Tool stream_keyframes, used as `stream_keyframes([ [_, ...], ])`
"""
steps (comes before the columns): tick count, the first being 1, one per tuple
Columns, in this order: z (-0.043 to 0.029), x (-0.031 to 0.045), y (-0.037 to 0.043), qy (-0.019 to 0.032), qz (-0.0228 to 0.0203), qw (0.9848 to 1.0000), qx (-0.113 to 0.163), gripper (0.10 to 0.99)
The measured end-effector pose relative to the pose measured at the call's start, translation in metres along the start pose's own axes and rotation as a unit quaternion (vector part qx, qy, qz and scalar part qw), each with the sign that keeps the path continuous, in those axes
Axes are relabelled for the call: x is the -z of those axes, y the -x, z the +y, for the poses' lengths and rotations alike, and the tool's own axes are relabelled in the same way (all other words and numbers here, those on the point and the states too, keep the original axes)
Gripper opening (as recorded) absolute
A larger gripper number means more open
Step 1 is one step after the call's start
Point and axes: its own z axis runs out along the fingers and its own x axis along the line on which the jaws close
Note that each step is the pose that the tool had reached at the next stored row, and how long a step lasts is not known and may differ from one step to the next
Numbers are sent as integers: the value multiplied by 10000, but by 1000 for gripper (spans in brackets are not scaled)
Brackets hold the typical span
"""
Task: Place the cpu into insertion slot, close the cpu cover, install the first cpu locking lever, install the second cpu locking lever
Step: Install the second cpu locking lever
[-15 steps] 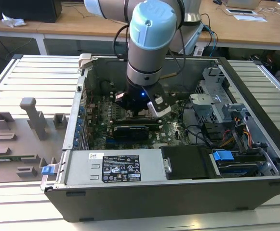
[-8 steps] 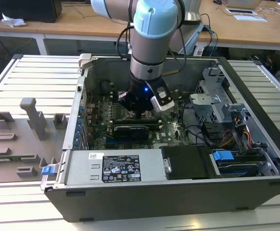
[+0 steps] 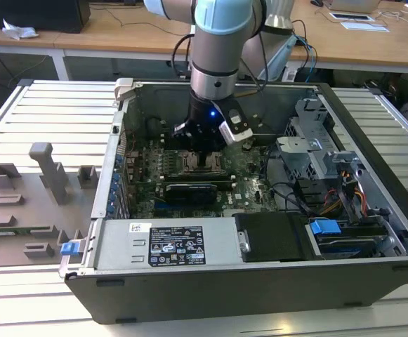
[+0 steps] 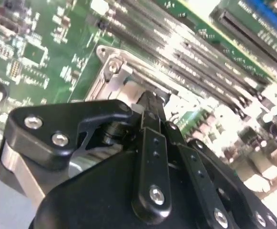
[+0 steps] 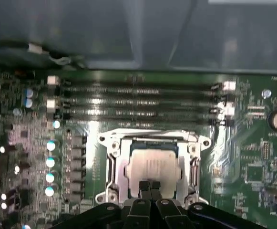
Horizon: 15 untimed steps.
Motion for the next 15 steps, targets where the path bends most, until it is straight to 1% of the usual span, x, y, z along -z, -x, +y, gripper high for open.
stream_keyframes([
  [2, 9, 121, -3, 0, 0, 10000, 1, 106],
  [3, 11, 215, -6, 0, 0, 10000, 1, 106],
  [6, 12, 444, -15, -1, 0, 10000, 0, 106],
  [7, 13, 536, -19, -1, 0, 10000, 0, 106],
  [8, 12, 605, -21, -4, 1, 10000, 0, 106],
  [9, 13, 653, -22, -7, 1, 10000, 0, 106],
  [10, 13, 733, -25, -10, 0, 10000, 0, 106],
  [11, 13, 780, -27, -11, 1, 10000, 0, 106],
  [12, 14, 800, -28, -11, 1, 10000, 0, 106],
  [15, 14, 806, -28, -9, 0, 10000, 0, 106],
])
